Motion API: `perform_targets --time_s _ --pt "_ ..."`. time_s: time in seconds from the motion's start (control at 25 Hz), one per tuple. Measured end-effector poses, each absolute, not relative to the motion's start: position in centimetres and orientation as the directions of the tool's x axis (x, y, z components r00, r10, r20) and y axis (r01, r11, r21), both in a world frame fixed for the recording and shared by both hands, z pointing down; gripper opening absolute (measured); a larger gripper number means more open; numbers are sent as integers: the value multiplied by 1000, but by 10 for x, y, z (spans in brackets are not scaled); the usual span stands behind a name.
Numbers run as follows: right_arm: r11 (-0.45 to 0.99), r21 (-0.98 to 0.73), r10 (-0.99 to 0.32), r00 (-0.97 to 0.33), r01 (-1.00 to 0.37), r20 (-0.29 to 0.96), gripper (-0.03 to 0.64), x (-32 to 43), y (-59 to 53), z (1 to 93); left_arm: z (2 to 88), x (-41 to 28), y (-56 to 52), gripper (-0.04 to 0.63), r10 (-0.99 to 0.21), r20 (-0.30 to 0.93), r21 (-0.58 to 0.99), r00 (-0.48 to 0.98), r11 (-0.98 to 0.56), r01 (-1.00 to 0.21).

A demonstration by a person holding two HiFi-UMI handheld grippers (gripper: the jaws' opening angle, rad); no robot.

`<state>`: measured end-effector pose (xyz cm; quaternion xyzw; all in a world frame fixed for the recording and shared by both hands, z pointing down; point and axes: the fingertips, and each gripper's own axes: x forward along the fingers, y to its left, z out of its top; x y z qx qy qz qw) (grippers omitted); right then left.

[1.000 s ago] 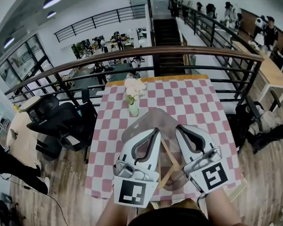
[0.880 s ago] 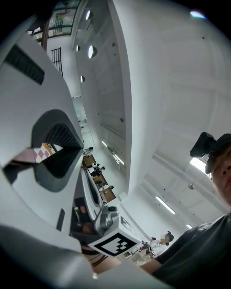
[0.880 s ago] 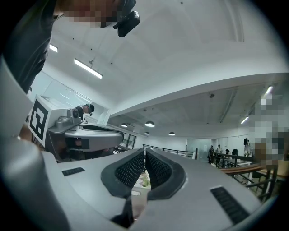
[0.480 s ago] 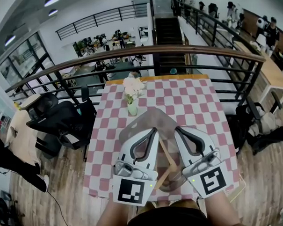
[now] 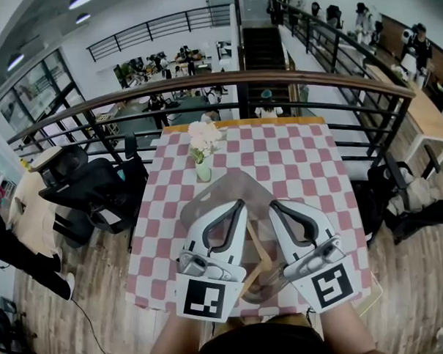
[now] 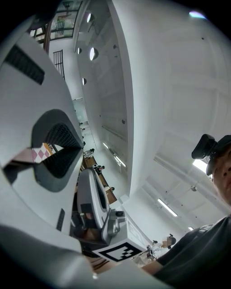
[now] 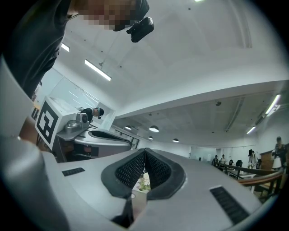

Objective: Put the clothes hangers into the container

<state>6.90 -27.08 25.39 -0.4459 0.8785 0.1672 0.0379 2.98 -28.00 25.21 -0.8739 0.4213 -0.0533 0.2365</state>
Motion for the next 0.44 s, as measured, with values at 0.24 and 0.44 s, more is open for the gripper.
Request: perform_targets --time_s 0.24,0.44 --pt "555 258 -769 -606 -791 -202 32 78 -272 258 253 38 -282 9 -768 -112 -458 631 -524 -718" --pt "569 257 -760 -619 -781 -197 32 85 -274 264 259 44 -285 9 -776 -98 -464 622 -518 -719"
